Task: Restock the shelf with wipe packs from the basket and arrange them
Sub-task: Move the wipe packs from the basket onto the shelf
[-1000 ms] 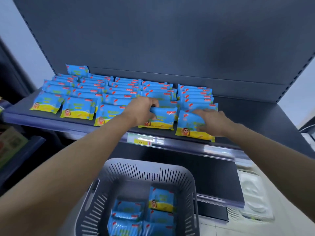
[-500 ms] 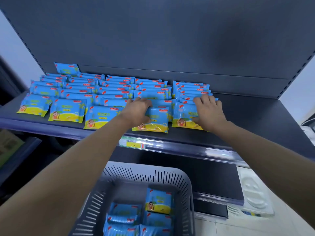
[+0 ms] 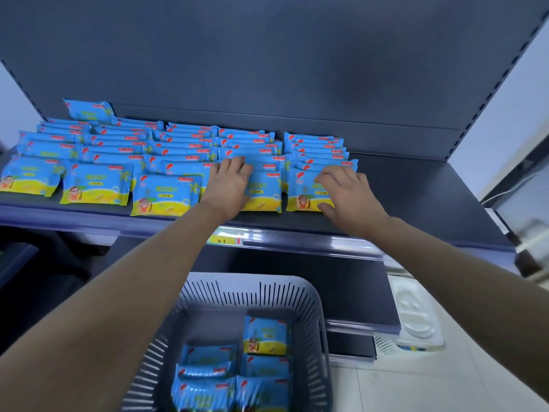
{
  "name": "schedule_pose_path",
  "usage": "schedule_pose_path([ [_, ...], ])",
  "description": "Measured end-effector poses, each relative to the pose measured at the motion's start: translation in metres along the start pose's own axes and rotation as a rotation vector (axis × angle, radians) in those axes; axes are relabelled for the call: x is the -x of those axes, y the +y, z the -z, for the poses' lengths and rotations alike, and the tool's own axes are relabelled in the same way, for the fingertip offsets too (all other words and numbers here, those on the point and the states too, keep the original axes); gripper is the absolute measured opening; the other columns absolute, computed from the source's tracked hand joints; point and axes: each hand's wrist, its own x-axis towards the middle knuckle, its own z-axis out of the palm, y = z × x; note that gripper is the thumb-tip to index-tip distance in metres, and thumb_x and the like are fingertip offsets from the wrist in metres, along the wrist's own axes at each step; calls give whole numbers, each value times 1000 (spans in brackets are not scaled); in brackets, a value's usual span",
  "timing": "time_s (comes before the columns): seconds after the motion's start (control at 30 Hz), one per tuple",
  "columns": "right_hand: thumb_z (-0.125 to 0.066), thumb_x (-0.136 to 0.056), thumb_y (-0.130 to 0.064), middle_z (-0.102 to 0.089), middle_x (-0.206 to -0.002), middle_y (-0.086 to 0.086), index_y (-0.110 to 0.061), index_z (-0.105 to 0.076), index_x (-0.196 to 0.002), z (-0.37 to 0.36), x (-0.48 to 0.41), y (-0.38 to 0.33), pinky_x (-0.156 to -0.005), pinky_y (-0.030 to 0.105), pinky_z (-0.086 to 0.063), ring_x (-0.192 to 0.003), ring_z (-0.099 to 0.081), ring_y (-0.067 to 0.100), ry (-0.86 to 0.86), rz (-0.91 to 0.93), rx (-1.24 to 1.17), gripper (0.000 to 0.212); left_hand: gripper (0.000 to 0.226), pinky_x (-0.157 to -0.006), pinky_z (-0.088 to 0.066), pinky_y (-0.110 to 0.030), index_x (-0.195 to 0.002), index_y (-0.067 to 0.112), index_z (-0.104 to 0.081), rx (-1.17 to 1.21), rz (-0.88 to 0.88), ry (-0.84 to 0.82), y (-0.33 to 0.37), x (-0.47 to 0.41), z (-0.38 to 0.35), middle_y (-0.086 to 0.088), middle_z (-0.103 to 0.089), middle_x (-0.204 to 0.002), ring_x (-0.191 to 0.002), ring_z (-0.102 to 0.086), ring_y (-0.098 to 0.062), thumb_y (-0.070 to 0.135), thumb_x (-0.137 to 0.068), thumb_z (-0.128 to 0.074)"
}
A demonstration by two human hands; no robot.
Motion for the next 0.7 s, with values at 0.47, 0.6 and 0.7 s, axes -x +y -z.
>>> schedule_pose_path([
  [0.47,-48,-94,-30,-47,-132,6,-14,-48,-127,-121,87,-134,-98,38,-32,-123,-41,25,-458,255,-159,37,39,-93,-33,-36,-118,11,-57,368,53,-218,-16,180,-54,-8,-53,-120,-114,-47,-28,22,-82,-67],
  [0.6,-52,-92,-30,-50,-129,8,-13,-49,-126,-174,108,-153,-97,39,-35,-119,-43,27,-663,173,-149,38,40,-97,-37,-37,-115,13,-57,390,56,-432,-24,217,-99,-7,-56,-116,-110,-51,-26,27,-80,-70],
  [0.7,-52,-91,-31,-47,-133,11,-12,-47,-127,-209,117,-158,-98,41,-36,-123,-40,30,-774,91,-126,41,44,-99,-37,-37,-118,14,-56,408,79,-536,-31,236,-127,-6,-54,-121,-111,-51,-25,28,-79,-71],
])
